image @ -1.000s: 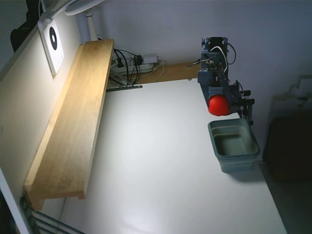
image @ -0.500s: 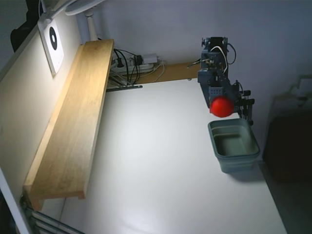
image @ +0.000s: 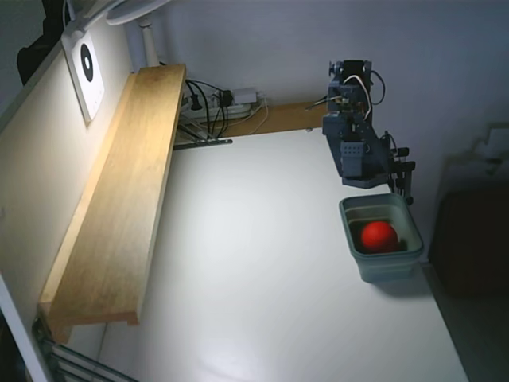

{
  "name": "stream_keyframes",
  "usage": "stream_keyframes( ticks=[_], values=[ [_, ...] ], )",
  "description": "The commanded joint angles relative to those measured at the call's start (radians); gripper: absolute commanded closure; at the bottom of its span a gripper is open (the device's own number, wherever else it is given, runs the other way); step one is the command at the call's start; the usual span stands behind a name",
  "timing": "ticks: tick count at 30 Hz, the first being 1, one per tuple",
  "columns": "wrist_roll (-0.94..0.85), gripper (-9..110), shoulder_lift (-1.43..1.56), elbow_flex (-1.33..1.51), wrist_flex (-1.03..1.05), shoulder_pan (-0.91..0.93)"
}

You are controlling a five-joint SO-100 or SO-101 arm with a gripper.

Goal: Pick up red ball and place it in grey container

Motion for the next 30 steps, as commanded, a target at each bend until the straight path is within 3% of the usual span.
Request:
stream_keyframes(
  ticks=[1, 14, 30],
  values=[
    [0.003, 63, 0.021, -0.046, 0.004, -0.014],
    [0.003, 65, 0.052, -0.016, 0.004, 0.055],
    [0.003, 73, 0.170, 0.099, 0.004, 0.319]
  ],
)
